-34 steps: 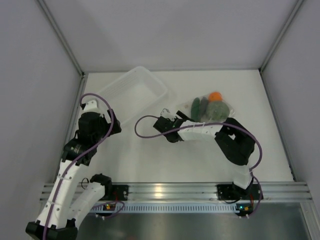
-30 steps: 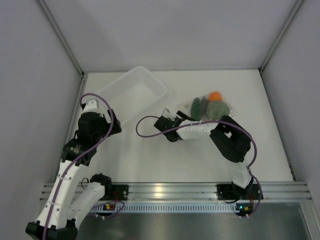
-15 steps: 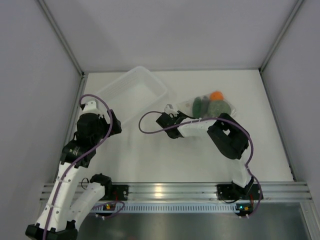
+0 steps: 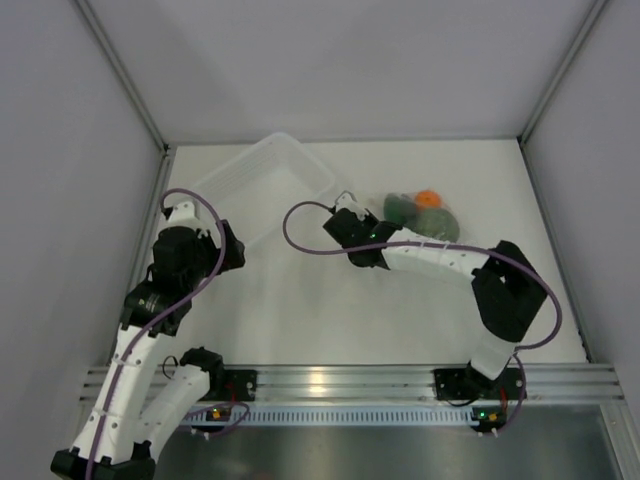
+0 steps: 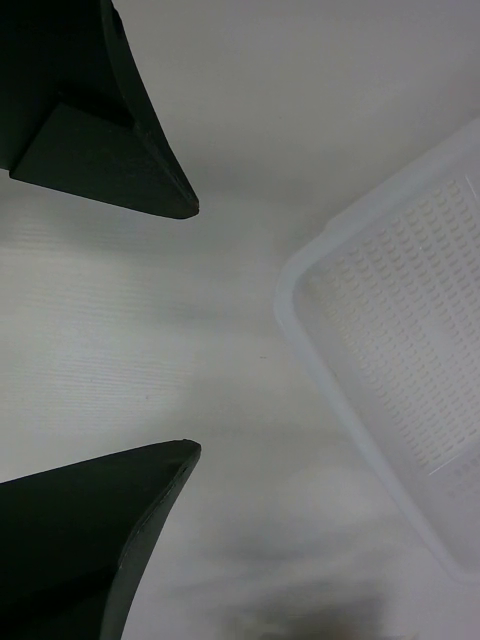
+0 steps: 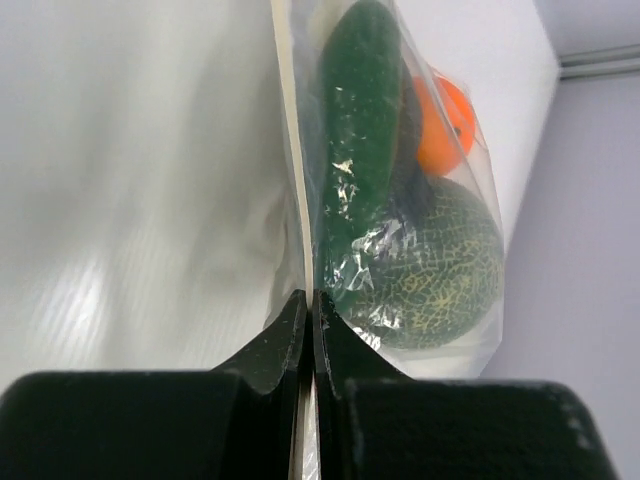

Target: Open the zip-top bag and remove the fake food

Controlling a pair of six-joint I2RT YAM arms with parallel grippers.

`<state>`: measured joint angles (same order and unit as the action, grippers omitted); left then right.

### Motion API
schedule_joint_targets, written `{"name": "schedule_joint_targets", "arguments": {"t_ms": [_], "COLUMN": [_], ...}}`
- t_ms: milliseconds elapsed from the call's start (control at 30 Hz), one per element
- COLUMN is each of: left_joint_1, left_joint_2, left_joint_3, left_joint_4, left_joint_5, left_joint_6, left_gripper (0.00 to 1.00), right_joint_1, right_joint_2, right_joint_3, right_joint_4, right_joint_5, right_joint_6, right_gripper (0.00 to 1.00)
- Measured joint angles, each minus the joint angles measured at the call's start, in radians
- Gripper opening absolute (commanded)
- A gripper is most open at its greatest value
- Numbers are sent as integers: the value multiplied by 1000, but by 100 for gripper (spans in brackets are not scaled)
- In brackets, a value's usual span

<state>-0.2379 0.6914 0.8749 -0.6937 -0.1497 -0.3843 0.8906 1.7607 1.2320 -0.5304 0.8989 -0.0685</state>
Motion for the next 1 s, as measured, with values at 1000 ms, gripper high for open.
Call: {"name": "schedule_joint_targets", "arguments": {"t_ms": [1000], "left_joint_1": [-415], "left_joint_2": [544], "left_joint_3": [520], "left_joint_4": [264], "left_joint_5": [777], "left_joint_6": [376], "left_gripper": [99], "right_joint_1": [44], "right_joint_2": [-643], "right_joint_3": [98], "right_joint_4": [-360], "right_joint_5": [-831], "right_joint_6": [-37], "right_gripper": [0]}}
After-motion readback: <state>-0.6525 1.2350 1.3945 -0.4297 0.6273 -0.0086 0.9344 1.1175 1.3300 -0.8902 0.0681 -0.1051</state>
